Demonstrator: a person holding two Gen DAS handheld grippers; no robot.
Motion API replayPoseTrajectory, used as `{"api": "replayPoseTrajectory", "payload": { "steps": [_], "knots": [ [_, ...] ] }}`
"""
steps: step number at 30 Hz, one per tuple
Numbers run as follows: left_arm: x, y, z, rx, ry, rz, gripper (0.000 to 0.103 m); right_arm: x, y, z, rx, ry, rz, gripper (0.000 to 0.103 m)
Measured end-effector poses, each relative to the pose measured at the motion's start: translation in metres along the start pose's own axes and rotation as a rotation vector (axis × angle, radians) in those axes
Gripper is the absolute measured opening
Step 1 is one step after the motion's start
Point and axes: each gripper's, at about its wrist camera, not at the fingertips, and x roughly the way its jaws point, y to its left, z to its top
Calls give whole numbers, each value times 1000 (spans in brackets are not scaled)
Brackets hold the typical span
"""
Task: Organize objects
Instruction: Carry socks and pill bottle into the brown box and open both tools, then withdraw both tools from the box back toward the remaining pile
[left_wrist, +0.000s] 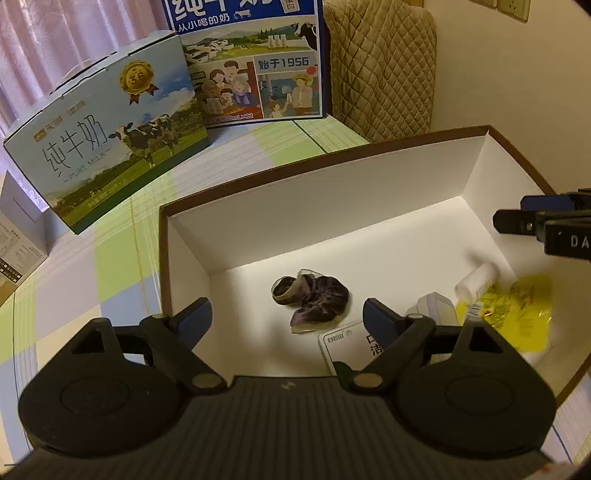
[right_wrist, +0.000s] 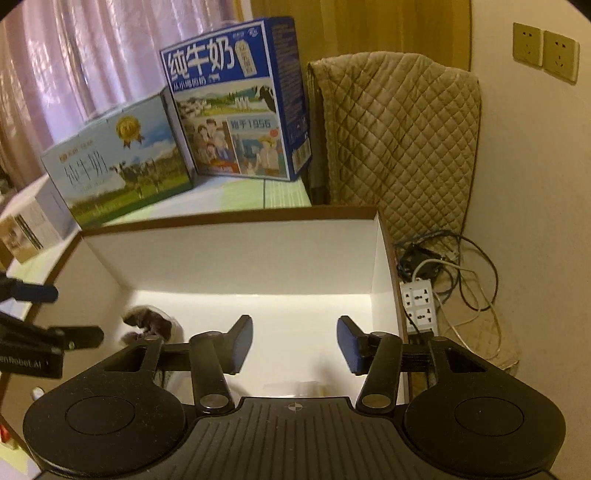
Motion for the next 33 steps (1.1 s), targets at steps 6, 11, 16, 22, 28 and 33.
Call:
{"api": "replayPoseTrajectory", "payload": {
  "steps": [6, 11, 16, 22, 28, 33],
  "knots": [
    [-25, 3, -8, 24, -50, -6, 94, -25, 5, -5, -35, -64, 36, 60],
    [-54, 8, -20, 66, -111, 3, 99, -45, 16, -22, -93, -79, 70, 66],
    [-80, 14, -34, 73, -145, -16, 99, -66, 26, -38, -112, -86, 101, 67],
    [-116, 25, -61, 27, -192, -56, 99, -98, 35, -51, -86, -118, 134, 69],
    [-155, 41, -95, -58, -222, -76, 99, -128, 50, -65, -73, -144, 160, 72],
    [-179, 54, -115, -127, -211, -94, 99, -145, 68, -76, -81, -144, 142, 74]
  ]
}}
